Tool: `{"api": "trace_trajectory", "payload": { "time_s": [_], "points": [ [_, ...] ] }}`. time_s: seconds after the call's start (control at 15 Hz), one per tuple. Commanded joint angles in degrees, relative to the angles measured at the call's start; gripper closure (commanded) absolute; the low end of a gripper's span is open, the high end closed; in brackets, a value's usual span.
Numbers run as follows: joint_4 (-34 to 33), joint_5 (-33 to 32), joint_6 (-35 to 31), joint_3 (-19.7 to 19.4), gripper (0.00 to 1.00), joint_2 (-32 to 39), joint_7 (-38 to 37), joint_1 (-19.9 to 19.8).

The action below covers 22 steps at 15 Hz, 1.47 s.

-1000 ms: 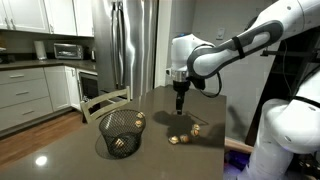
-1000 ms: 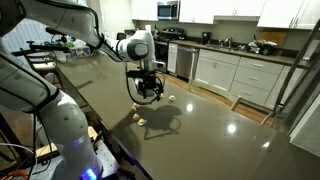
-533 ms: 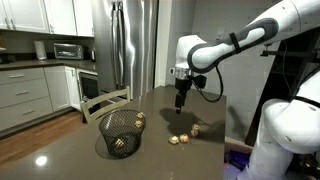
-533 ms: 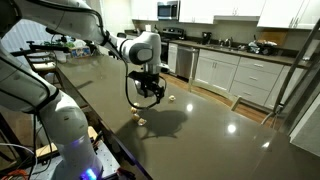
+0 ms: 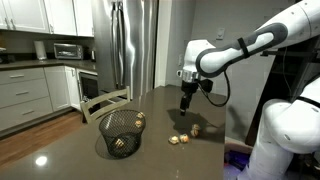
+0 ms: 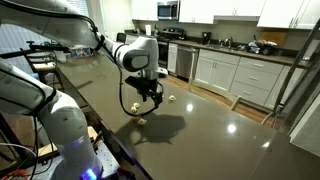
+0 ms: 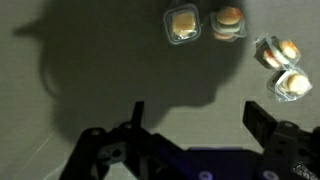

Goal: Pick up the all candy from the table and put them in the black basket.

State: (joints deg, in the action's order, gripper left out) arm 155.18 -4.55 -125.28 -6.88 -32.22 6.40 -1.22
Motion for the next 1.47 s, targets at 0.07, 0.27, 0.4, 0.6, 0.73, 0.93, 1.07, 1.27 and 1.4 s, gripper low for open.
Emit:
{"api": "trace_trajectory", "payload": {
  "time_s": [0.07, 0.27, 0.4, 0.6, 0.73, 0.93, 1.07, 1.27, 1.4],
  "points": [
    [4.48, -0.08, -0.61, 1.87, 0.0, -5.67, -0.6, -1.02],
    [3.79, -0.93, 1.2, 2.46, 0.0, -5.2, -1.01, -1.59],
    [4.12, -2.0, 2.67, 3.19, 0.0, -4.96, -2.18, -2.47],
    [4.14, -2.73, 5.08, 3.63, 0.0, -3.64, -3.03, -3.5],
    [4.16, -2.89, 7.04, 3.48, 0.0, -2.96, -2.82, -3.63],
    [3.79, -2.76, 9.9, 3.3, 0.0, -1.65, -2.34, -3.41],
    [3.55, -2.95, 11.14, 3.33, 0.0, -0.6, -2.2, -3.33],
    [3.24, -3.08, 11.88, 3.47, 0.0, 0.8, -2.28, -3.2],
    [3.4, -3.13, 10.73, 3.51, 0.0, 1.59, -2.16, -3.08]
  ]
}}
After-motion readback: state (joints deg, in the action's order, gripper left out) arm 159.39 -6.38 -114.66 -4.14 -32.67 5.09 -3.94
